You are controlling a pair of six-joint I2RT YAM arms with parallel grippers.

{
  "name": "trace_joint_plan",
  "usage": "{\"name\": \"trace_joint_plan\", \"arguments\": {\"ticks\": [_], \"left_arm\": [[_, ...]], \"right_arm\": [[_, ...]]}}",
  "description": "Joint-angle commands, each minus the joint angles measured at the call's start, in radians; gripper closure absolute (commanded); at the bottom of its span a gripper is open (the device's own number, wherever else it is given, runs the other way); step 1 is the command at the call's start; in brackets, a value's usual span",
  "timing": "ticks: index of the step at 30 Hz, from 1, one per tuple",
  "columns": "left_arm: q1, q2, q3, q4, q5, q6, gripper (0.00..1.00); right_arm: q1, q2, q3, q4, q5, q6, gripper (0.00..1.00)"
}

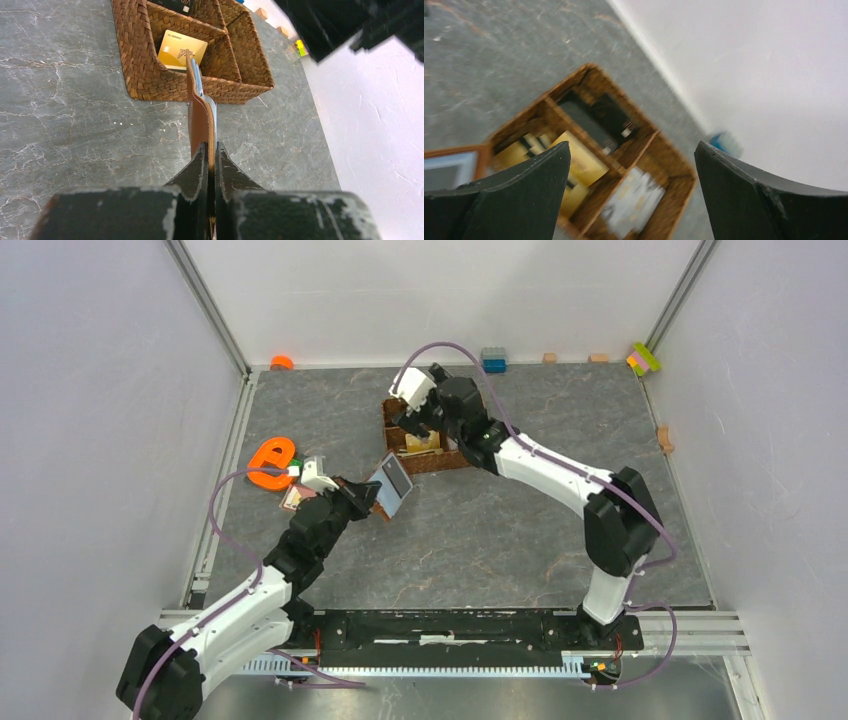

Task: Take the credit cards out of the card holder
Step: Place the credit card in the storage box, then remove the credit card from the card holder.

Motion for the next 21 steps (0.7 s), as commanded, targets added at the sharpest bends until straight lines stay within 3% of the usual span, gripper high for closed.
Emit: {"name": "trace_joint_plan", "arguments": {"ticks": [1,4,7,12,16,21], "left_arm": [[0.004,-0.008,0.057,0.058,0.005,0.037,0.98],[0.004,0.018,0.058,0.098,0.059,0.062,0.98],[0.004,0.083,0.069,0.166,0.145,0.084,0.98],[0.005,0.184,0.104,0.249,0.311,0.101,0.98],[0.004,0.212,0.108,0.310,0.398,0.091,0.98],[0.004,0.237,0.108,0.370,0.474,0.084,0.98]], "right_arm": [[0.032,-0.159,-0.182,-0.075,0.165,0.376,0.02],[0.032,-0.294,-0.334,-0.053,0.040,0.588,0.02],[0.033,-0.447,-0.515,0.044,-0.118,0.671,0.02],[0.031,-0.789,-0.910,0.301,-0.118,0.717,0.02],[0.031,-0.904,-0.985,0.244,-0.074,0.766,0.02],[0.020,-0.912,-1.015,0.238,-0.080,0.760,0.02]]}}
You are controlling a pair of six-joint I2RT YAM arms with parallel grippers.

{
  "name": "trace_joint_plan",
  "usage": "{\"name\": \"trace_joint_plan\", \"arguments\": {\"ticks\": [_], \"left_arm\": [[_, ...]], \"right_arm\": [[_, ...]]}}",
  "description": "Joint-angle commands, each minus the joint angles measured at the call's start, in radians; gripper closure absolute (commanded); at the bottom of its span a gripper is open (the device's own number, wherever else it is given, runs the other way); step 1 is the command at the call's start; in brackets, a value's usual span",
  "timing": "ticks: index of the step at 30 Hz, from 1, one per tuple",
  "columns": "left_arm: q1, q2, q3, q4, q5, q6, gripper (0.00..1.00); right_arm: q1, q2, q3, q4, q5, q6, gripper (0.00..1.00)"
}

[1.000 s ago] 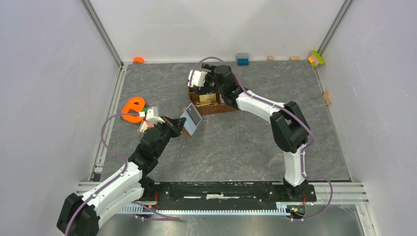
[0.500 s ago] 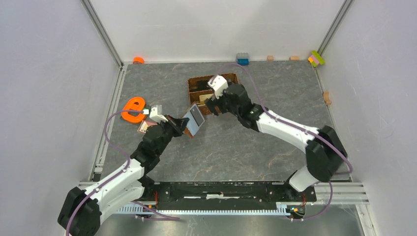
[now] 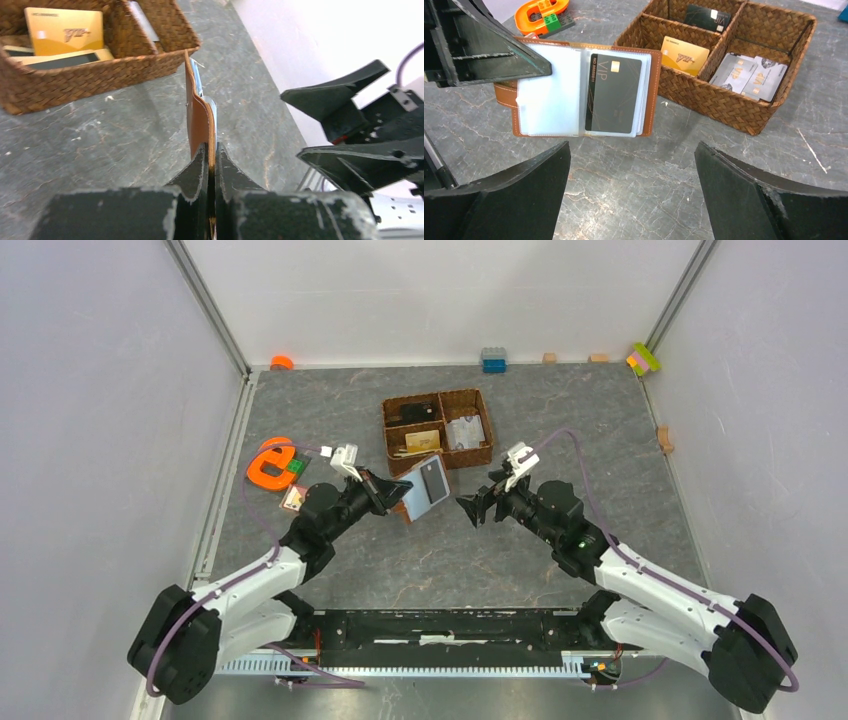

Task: Take the credit cards out of the card holder
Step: Remove the credit card from the card holder.

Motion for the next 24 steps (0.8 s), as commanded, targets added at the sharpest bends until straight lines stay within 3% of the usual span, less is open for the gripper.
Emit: {"name": "trace_joint_plan", "arguments": {"ticks": [1,7,11,13,24], "left_arm": [[0.004,0.026,0.044,0.166,0.123,0.020,0.98],[0.004,0.079,0.045,0.295,0.239,-0.021,0.98],[0.003,0.113,0.053,0.346,0.284,-0.055,0.98],[0.003,0.134,0.053,0.383,0.306,-0.084,0.98],[0.004,0.234,0.060,0.606,0.432,-0.210,0.98]], "right_arm": [[-0.018,-0.001,-0.016,0.043,-0.023,0.039,0.02],[-0.148,0.000,-0.074,0.143,-0.227,0.137,0.02],[-0.296,0.045,-0.161,0.380,-0.509,0.314,0.03],[-0.327,0.067,-0.200,0.508,-0.575,0.386,0.03],[-0.342,0.103,-0.258,0.687,-0.604,0.464,0.02]]}}
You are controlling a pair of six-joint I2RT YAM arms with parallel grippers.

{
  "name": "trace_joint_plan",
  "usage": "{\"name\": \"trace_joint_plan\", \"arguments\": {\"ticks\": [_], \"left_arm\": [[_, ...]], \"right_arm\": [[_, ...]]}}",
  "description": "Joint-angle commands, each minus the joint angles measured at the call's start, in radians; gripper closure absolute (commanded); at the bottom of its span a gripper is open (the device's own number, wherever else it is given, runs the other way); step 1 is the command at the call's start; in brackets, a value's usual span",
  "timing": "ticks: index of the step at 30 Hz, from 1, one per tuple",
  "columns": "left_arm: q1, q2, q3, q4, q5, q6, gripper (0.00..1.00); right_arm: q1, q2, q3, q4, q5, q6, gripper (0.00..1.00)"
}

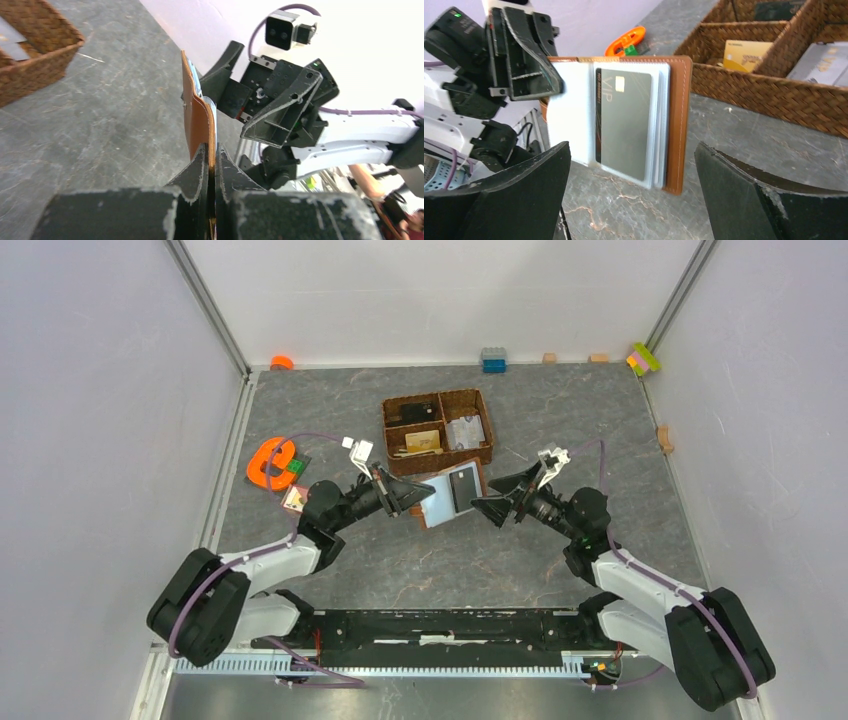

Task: Take the credit cards out of the card holder
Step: Remove the credit card from the card holder.

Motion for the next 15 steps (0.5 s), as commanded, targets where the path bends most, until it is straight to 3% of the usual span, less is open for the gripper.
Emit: {"name": "trace_joint_plan", "arguments": {"ticks": [1,11,15], "left_arm": [[0.003,0.049,0.048,0.226,0.104,-0.106,0.98],[0.002,0.137,0.068,0.404,0.191,-0.204,0.98],[0.003,0.128,0.075,0.332,0.170,-0.172,0.98]], "right_arm": [[-0.005,0.006,-0.018,0.155,-0.042,0.056,0.02],[-0.006,0.038,-0.029,0.212,-0.054,0.103,0.11],[-0.006,0.083,-0.042,0.366,-0.128,0.191,0.27]]}}
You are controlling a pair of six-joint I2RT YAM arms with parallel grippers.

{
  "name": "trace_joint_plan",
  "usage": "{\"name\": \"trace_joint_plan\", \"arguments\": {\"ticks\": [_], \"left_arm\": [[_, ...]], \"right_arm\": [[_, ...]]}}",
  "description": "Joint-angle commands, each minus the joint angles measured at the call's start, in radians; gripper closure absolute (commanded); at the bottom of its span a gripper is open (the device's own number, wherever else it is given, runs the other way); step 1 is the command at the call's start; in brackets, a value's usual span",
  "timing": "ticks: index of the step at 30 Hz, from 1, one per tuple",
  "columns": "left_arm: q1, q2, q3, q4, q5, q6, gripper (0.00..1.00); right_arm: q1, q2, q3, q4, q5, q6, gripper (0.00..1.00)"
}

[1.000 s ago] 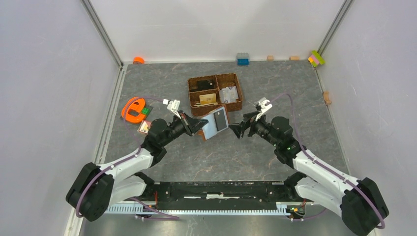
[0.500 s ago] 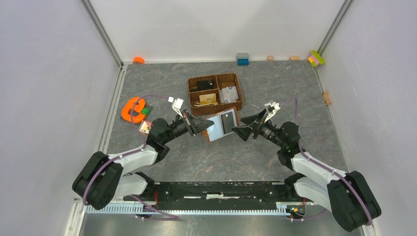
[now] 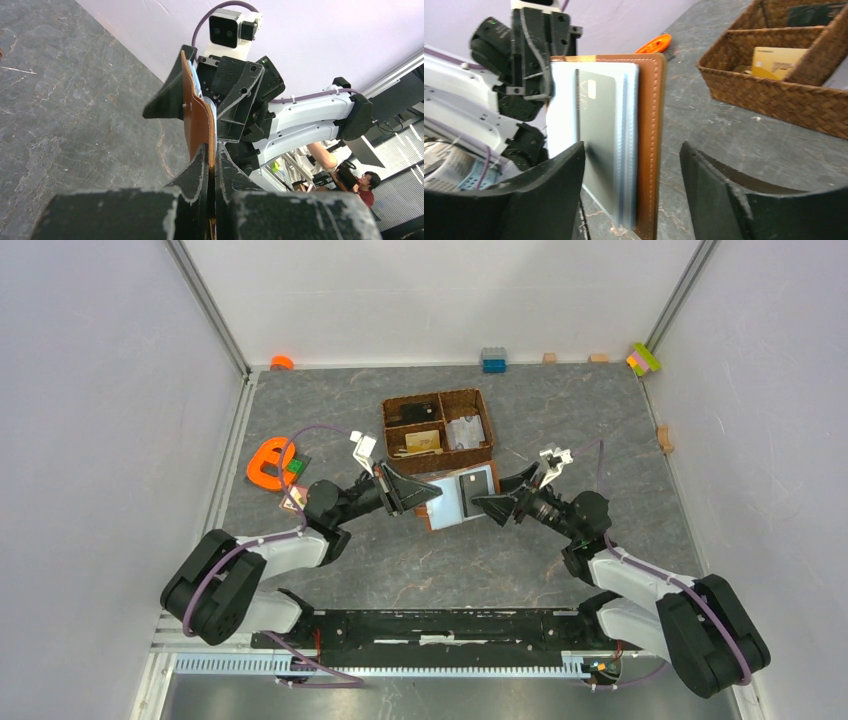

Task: Take the credit cards out of the card holder
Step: Remove the credit card from the card holder.

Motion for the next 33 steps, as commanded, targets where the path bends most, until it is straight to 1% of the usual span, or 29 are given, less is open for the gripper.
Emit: {"name": "trace_joint_plan", "arguments": {"ticks": [1,4,6,9,10,11,14,17,18,19,21,24,27,33], "left_arm": [[0.005,-0.014,0.045,0.003,-0.001,0.003,0.97],[0.011,-0.055,0.047,-0.125,-0.055,0.057,0.96],[0.014,-0.089,0.043,-0.217,-0.104,0.092,0.92],[0.020,-0.138,0.039,-0.336,-0.190,0.144,0.85],[0.021,-0.151,0.038,-0.379,-0.228,0.161,0.82],[0.023,-0.168,0.038,-0.425,-0.262,0.172,0.77],[0.025,-0.217,0.047,-0.593,-0.396,0.217,0.58],[0.025,-0.273,0.100,-0.875,-0.601,0.255,0.49],[0.025,-0.290,0.109,-0.923,-0.643,0.262,0.47],[0.025,-0.305,0.107,-0.935,-0.659,0.266,0.46],[0.025,-0.321,0.090,-0.894,-0.637,0.263,0.45],[0.022,-0.301,0.086,-0.792,-0.504,0.253,0.45],[-0.005,-0.262,0.141,-0.785,-0.371,0.289,0.51],[-0.138,-0.241,0.159,-0.704,-0.325,0.391,0.52]], "right_arm": [[-0.004,0.041,-0.023,0.237,-0.095,0.111,0.32],[-0.004,0.063,-0.028,0.316,-0.120,0.151,0.50],[-0.005,0.070,-0.030,0.339,-0.128,0.161,0.63],[-0.005,0.074,-0.025,0.332,-0.131,0.167,0.98],[-0.003,0.075,-0.022,0.321,-0.133,0.167,1.00],[-0.004,0.074,-0.021,0.311,-0.131,0.163,1.00],[-0.004,0.068,-0.018,0.256,-0.111,0.137,1.00],[-0.003,0.054,-0.001,0.124,-0.064,0.069,1.00],[-0.004,0.050,0.004,0.079,-0.042,0.045,1.00],[-0.004,0.045,0.007,0.039,-0.024,0.028,1.00],[-0.005,0.040,0.013,-0.004,0.002,0.002,1.00],[-0.004,0.037,0.017,-0.030,0.019,-0.009,1.00],[-0.005,0.036,0.020,-0.050,0.031,-0.021,1.00],[-0.004,0.038,0.023,-0.037,0.018,-0.013,1.00]]}}
